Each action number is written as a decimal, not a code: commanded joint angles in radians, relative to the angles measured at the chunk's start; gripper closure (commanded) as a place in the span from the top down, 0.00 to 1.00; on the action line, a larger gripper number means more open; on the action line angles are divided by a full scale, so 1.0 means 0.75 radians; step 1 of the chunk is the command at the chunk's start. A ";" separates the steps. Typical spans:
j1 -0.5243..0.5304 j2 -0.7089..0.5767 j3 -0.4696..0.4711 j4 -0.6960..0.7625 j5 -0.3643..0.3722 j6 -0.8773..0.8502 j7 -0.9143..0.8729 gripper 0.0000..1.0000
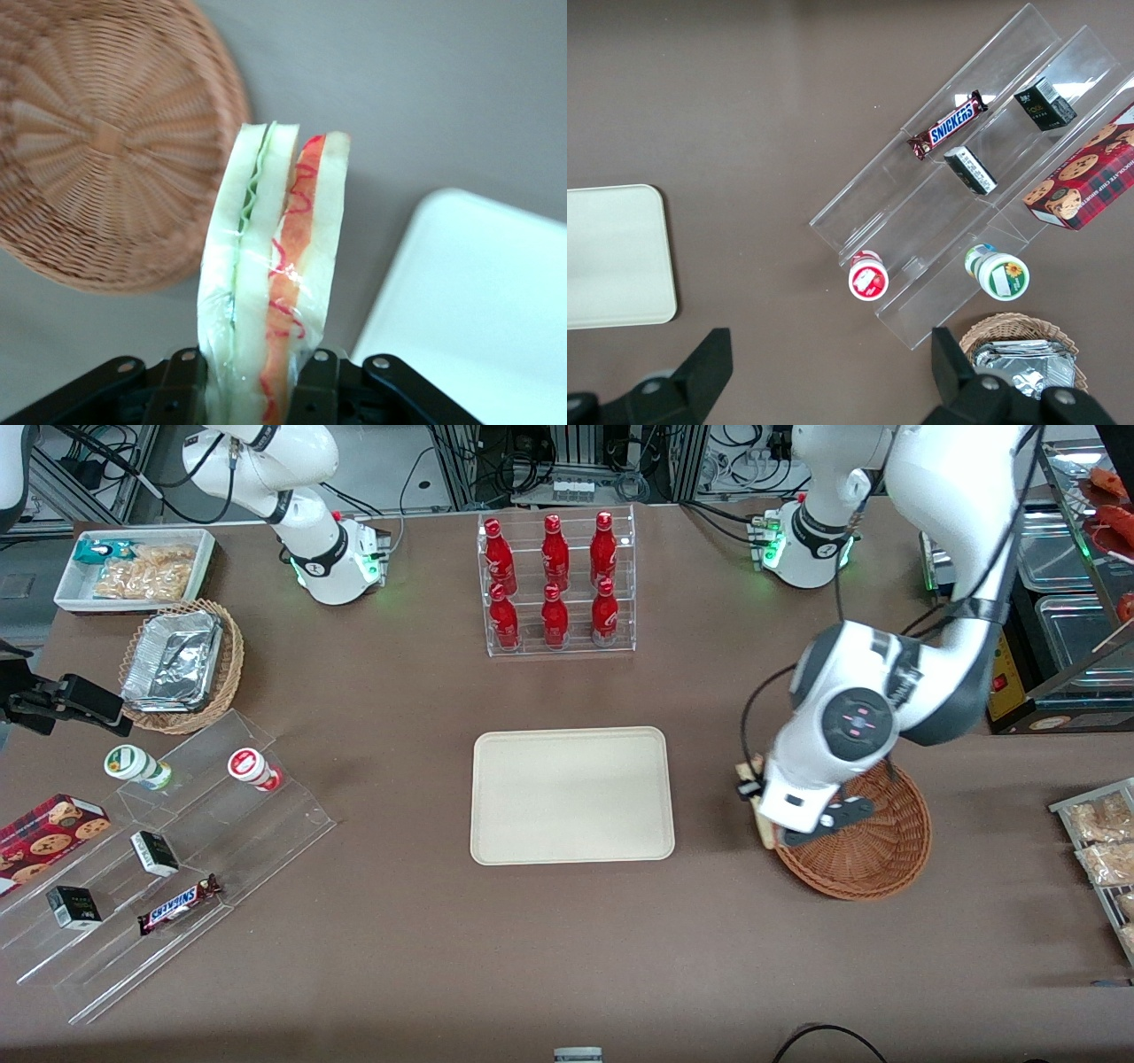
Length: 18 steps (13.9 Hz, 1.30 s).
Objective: Place sandwich from basket to tray
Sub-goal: 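Lift the sandwich and carry it toward the cream tray, then lower the sandwich onto the tray and open the left gripper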
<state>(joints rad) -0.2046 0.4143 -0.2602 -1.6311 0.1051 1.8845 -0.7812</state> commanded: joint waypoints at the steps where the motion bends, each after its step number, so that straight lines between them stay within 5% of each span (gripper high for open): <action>1: -0.191 0.175 0.016 0.149 -0.001 -0.021 -0.036 0.12; 6: -0.422 0.451 0.016 0.458 -0.026 -0.007 -0.218 0.13; 15: -0.502 0.660 0.016 0.616 -0.048 0.116 -0.294 0.16; 18: -0.504 0.677 0.016 0.614 -0.046 0.138 -0.292 0.38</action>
<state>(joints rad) -0.5668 0.9036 -0.2593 -1.2057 0.0783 1.9795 -0.9879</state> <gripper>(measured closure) 0.811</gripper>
